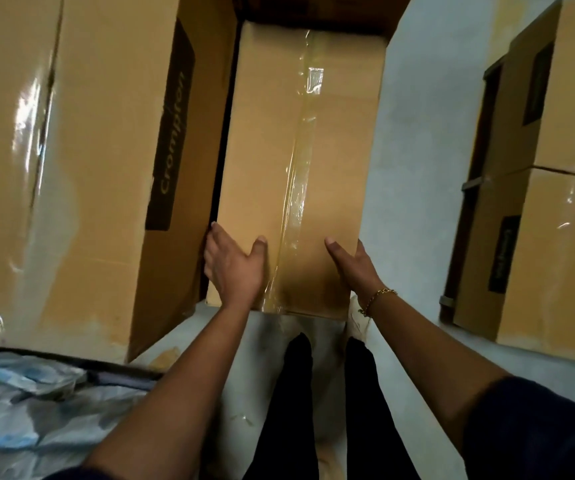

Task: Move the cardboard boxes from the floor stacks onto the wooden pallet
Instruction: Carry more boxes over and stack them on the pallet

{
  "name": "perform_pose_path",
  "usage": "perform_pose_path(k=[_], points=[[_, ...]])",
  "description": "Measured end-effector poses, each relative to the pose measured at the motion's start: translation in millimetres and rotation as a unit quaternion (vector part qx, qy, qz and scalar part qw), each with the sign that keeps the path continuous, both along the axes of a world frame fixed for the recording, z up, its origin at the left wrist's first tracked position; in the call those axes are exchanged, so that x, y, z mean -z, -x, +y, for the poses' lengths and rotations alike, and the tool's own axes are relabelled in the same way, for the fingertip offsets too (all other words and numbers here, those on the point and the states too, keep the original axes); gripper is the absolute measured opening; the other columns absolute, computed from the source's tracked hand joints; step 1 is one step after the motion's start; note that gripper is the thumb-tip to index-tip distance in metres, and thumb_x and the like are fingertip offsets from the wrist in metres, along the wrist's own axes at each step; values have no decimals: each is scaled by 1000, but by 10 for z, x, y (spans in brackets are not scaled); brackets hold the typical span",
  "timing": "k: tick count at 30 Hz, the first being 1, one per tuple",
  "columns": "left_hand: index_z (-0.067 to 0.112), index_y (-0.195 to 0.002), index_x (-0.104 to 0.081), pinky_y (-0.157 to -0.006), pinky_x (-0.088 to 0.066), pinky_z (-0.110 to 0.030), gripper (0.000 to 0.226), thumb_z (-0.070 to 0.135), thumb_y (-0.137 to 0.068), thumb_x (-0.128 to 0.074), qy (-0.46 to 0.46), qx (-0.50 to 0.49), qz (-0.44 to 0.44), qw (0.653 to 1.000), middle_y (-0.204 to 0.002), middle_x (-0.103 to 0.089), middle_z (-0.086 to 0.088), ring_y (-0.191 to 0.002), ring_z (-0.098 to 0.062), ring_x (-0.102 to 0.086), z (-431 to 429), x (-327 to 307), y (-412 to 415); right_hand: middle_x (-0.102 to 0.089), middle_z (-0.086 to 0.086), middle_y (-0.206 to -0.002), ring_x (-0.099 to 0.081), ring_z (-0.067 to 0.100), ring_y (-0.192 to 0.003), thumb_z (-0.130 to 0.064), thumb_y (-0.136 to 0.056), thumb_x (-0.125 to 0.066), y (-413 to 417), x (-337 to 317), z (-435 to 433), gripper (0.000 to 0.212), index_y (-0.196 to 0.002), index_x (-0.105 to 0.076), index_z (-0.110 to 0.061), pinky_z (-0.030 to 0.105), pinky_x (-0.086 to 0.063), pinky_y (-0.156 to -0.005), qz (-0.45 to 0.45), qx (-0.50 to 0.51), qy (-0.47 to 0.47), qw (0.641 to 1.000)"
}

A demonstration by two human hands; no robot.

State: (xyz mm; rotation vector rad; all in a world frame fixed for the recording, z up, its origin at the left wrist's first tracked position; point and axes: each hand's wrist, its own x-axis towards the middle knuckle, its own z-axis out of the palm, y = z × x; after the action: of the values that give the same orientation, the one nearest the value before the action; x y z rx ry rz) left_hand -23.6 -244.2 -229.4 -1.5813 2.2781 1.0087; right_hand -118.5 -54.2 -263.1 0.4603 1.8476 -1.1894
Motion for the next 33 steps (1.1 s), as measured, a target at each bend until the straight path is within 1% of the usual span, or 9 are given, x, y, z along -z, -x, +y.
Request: perform_pose_path(k=[3,5,8,14,19,23,27,30,33], points=[[11,-163,-13,-121,-16,-49,95,53,-94,-64,-20,-5,-12,1000,-166,-20,-12,-153,-32,-16,-43,-29,18,-54,-2,-146,-54,28,-130,-72,-80,-67,-44,-49,110,88,-153,-36,-34,54,-45,-110,19,0,10,1000],[12,-159,-27,-118,-23,-48,86,52,-94,-65,-29,19,-24,999,-158,-30,-13,-148,-33,-24,-52,-82,-32,-58,-5,-140,-57,24,-125,-73,-78,-69,-76,-159,238,86,-150,-40,-35,51,-48,-108,29,8,11,999],[15,-150,-43,-114,-31,-47,69,42,-93,-69,-46,62,10,997,-144,-38,-12,-139,-33,-33,7,-206,-168,-63,-10,-131,-61,16,-119,-58,-87,-71,-137,-393,504,69,-146,-45,-35,43,-51,-103,44,23,27,998],[29,-161,-25,-118,-31,-45,75,44,-98,-64,-163,84,95,978,-162,-31,-1,-147,-26,-32,382,-726,-341,-70,-12,-122,-68,15,-111,-64,-81,-74,-253,-1000,1049,66,-138,-53,-39,44,-55,-100,62,53,17,997],[31,-162,-15,-115,-34,-42,78,41,-100,-62,-207,136,97,964,-159,-40,-2,-144,-28,-39,795,-1188,-249,-72,-13,-117,-69,12,-107,-59,-83,-75,-402,-1502,1591,54,-130,-58,-41,41,-56,-97,93,78,3,993],[31,-160,-22,-114,-40,-46,80,49,-95,-65,-202,169,98,960,-153,-48,-4,-139,-31,-46,1173,-1486,-71,-71,-15,-115,-69,7,-104,-44,-88,-76,-438,-1949,2053,49,-132,-57,-37,31,-56,-88,124,108,9,986],[26,-153,-38,-109,-47,-44,71,43,-92,-70,-213,201,141,946,-140,-61,-1,-126,-25,-58,1668,-1819,120,-72,-13,-118,-70,10,-107,-41,-85,-81,-467,-2317,2645,57,-136,-56,-36,37,-57,-94,147,147,25,978],[28,-143,-48,-104,-51,-44,56,37,-93,-71,-214,229,171,934,-128,-66,4,-115,-22,-64,2084,-2044,204,-71,-12,-122,-70,7,-104,-35,-88,-78,-526,-2557,3070,57,-139,-53,-36,31,-57,-90,174,175,36,968],[32,-142,-48,-104,-50,-43,53,34,-94,-70,-222,253,199,920,-128,-65,5,-116,-22,-62,2673,-2298,258,-72,-16,-119,-71,3,-101,-38,-87,-79,-640,-2735,3667,61,-141,-51,-39,30,-57,-89,201,202,36,958]])
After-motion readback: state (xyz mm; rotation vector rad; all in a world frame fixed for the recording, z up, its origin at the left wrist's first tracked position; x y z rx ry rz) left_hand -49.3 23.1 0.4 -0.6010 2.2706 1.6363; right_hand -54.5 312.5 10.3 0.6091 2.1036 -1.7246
